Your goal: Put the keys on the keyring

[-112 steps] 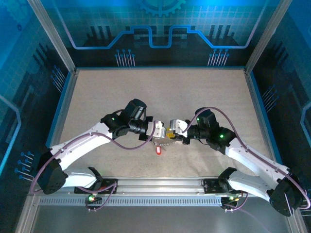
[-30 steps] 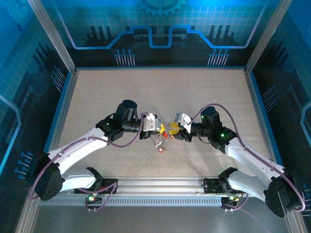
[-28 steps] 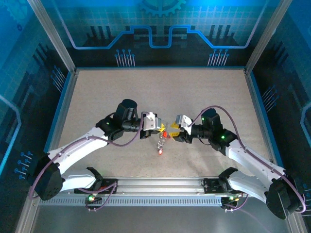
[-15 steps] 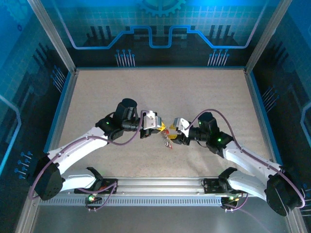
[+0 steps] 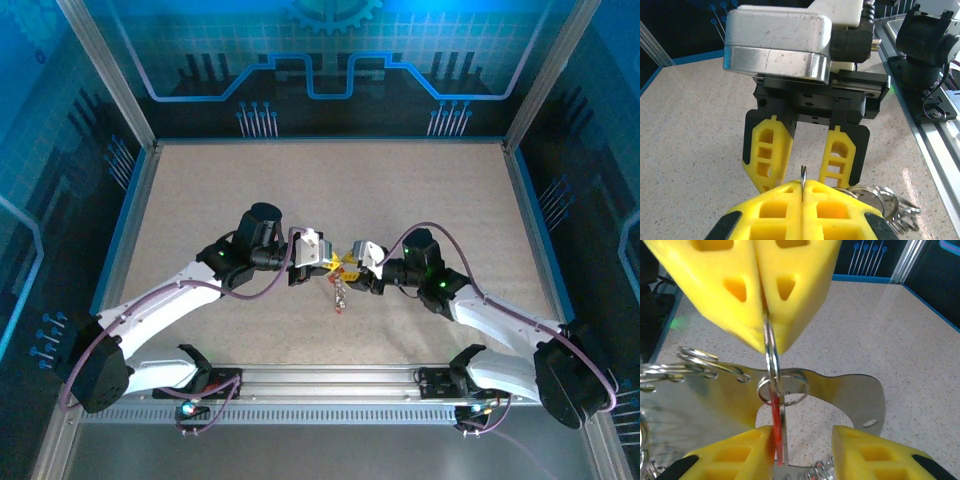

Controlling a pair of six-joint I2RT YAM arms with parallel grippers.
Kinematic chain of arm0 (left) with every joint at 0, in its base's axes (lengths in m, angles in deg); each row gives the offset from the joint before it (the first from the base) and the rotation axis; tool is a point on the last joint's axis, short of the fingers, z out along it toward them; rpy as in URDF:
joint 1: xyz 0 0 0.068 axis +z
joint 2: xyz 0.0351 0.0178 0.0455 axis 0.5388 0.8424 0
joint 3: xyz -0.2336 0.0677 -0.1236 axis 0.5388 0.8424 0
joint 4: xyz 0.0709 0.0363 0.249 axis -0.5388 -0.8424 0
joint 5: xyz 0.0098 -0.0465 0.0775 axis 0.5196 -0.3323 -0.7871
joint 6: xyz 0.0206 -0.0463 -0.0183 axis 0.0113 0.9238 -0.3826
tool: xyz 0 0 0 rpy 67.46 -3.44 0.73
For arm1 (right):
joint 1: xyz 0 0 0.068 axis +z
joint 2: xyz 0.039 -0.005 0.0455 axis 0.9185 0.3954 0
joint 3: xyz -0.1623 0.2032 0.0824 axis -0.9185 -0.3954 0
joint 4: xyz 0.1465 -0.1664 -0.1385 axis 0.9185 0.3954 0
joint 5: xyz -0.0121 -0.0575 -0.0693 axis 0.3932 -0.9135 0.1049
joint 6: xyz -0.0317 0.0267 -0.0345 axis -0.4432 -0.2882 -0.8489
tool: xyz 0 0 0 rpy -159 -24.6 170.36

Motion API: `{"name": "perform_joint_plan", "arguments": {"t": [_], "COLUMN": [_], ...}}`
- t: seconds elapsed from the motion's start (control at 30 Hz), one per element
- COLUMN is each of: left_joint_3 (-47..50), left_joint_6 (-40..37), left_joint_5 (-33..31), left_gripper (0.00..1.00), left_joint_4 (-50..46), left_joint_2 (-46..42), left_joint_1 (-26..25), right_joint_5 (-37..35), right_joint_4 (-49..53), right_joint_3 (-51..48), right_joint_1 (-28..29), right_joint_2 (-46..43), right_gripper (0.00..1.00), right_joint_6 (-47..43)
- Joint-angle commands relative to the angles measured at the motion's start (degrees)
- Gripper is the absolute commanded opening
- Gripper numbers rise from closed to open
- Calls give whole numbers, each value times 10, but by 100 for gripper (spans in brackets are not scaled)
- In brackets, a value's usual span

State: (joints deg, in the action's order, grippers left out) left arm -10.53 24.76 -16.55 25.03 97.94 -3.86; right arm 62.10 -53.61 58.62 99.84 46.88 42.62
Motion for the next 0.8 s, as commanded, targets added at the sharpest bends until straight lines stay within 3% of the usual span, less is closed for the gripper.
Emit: {"name": "perform_joint_plan", "arguments": {"t": [0.0,0.3,0.77], "left_joint_3": [2,8,5], "left_joint_6": [2,0,-35], "left_joint_5": [31,31,16], "left_gripper": [0,0,0], "left_joint_4": [26,27,-16], "left_joint_2": [-15,-18,-11], "left_joint_1": [6,9,13], "right_joint_5": [24,1,-36], "right_joint_4": [-35,-27,85], "right_joint_3": [-8,-19,7], "right_joint_1": [8,8,2], "right_joint_2": [15,-13,-75], "right_gripper": [31,8,0], "right_joint_6": [-1,-12,-29]}}
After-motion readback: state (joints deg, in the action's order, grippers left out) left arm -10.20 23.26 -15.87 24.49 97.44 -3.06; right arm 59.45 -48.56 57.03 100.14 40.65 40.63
